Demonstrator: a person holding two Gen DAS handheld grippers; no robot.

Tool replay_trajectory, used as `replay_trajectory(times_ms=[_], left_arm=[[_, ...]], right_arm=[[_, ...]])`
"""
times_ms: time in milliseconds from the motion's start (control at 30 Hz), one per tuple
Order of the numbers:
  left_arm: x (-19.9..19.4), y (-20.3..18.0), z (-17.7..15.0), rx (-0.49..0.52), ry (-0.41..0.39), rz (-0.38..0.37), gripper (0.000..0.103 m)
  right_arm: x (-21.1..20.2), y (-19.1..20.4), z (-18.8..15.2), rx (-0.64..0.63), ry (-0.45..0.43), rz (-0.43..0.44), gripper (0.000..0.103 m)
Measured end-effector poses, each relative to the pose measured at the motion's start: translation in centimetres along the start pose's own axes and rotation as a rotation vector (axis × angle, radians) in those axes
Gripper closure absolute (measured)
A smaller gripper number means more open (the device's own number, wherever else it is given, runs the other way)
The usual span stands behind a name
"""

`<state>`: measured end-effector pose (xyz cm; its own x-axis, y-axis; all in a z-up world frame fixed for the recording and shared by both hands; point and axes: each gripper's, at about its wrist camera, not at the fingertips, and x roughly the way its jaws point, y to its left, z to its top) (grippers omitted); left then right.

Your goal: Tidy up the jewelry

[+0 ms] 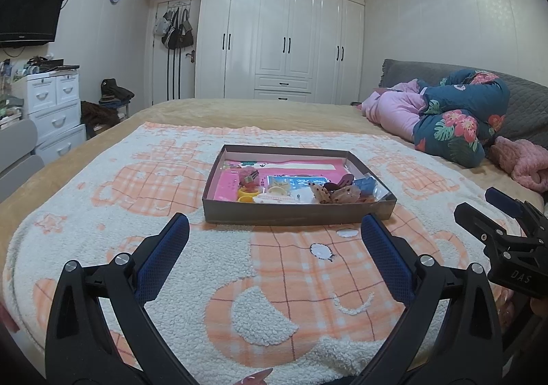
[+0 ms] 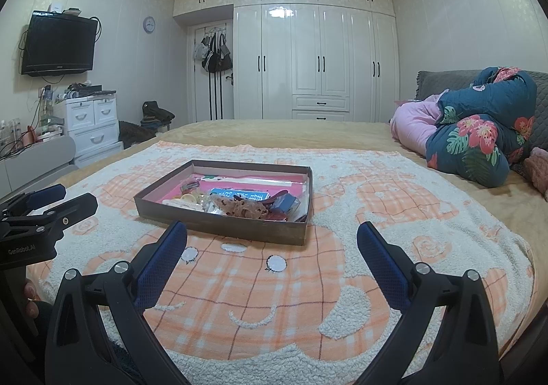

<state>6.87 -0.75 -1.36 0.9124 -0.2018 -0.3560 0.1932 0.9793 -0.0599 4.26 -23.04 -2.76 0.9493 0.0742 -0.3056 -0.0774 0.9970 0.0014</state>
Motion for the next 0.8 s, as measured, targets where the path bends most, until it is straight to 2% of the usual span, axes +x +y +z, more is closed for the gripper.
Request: replay_trajectory(times_ms=[800], left_arm=[[0.13, -0.13, 0.07, -0.001, 0.006, -0.005, 0.011]], right_arm=[[0.12, -0.02, -0.12, -0.004, 0.004, -0.006, 0.006]])
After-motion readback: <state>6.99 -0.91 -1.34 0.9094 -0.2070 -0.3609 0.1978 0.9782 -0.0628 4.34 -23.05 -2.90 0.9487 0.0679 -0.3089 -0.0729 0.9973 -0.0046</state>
